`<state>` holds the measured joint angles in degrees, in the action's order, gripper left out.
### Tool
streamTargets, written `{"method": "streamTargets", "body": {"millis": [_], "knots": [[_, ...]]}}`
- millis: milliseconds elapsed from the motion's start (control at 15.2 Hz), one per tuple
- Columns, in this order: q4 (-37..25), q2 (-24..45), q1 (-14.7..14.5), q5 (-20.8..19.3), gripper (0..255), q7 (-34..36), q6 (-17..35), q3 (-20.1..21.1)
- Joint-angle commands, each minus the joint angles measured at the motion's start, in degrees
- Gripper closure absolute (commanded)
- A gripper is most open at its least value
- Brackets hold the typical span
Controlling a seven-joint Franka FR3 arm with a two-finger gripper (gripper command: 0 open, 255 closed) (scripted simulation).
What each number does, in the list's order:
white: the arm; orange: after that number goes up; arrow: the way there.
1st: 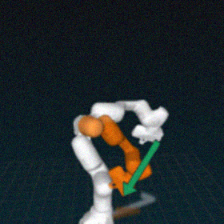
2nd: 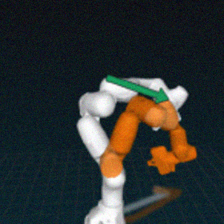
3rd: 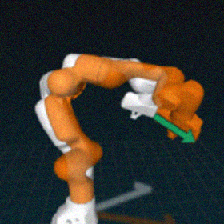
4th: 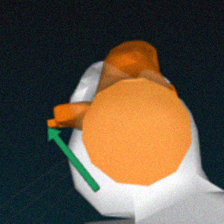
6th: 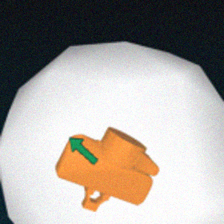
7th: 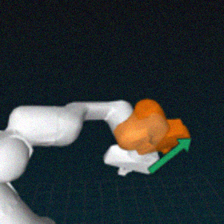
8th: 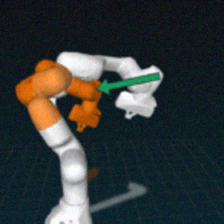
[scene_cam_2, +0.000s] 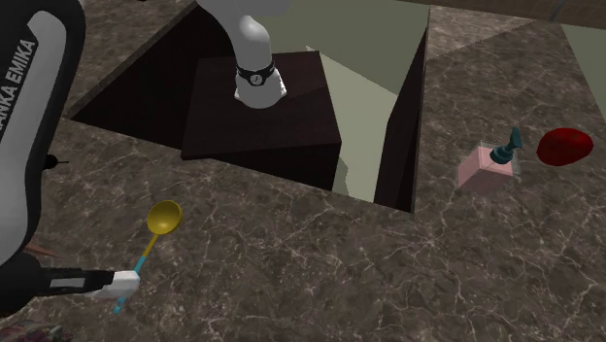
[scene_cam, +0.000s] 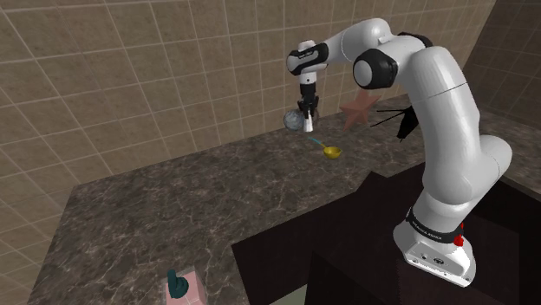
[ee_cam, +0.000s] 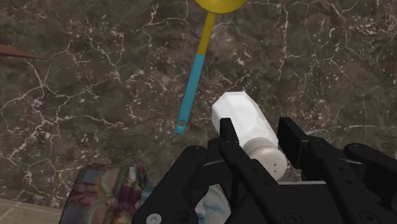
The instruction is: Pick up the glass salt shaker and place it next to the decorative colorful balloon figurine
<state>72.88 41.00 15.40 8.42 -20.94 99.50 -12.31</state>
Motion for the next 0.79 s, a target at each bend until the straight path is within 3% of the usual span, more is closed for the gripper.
{"method": "streamTargets", "body": {"millis": [0, 726], "knots": [[0.75, 0.5, 0.06, 0.1, 255, -0.18, 1.28, 0.04], [3.2, 4.18, 0.17, 0.77, 255, -0.58, 7.36, 0.5]]}}
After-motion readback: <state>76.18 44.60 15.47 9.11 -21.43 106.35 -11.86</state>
